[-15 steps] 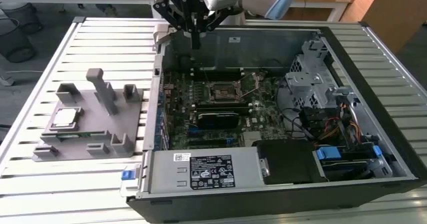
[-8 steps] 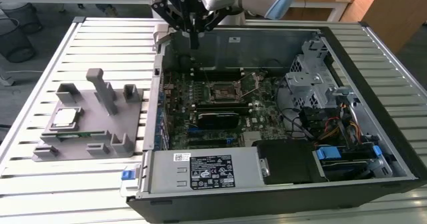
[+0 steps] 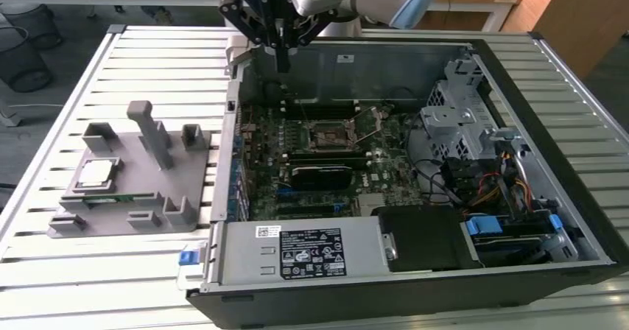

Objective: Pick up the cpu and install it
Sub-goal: 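Reach for the cpu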

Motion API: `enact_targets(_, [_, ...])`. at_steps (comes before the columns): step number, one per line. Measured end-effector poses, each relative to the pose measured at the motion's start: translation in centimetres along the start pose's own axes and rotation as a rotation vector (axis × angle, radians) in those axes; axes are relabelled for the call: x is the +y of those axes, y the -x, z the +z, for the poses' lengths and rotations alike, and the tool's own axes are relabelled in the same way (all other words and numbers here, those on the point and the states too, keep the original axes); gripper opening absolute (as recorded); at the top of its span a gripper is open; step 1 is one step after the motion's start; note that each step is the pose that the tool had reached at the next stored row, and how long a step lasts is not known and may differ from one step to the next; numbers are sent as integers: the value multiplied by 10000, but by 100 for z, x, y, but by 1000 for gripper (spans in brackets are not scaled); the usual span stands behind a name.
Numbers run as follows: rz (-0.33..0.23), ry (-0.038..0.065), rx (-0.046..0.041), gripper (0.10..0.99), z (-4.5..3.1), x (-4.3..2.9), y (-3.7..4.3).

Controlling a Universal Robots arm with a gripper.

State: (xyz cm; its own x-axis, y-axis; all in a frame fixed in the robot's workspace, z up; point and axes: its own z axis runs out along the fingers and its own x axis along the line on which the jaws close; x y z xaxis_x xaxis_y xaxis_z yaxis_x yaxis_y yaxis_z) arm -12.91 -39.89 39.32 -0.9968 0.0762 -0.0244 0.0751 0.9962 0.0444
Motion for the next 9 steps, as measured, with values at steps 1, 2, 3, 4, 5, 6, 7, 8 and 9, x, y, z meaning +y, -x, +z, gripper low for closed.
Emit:
enact_targets(1, [0,0,0,106,0,0,-4])
enact_targets(2, [0,-1,0,106,0,0,-7])
enact_targets(3, [0,-1,1,106,0,-1,-11])
enact_targets(4, [0,0,0,106,0,-1,-14])
enact_targets(5, [-1,0,2,106,0,-1,-16])
enact_targets(6, [0,0,2,106,0,-2,-20])
enact_targets(7, [0,0,2,106,1,-2,-23])
enact_targets(8, [0,0,3,106,1,-2,-25])
enact_targets(9, [0,-1,4,106,1,-2,-28])
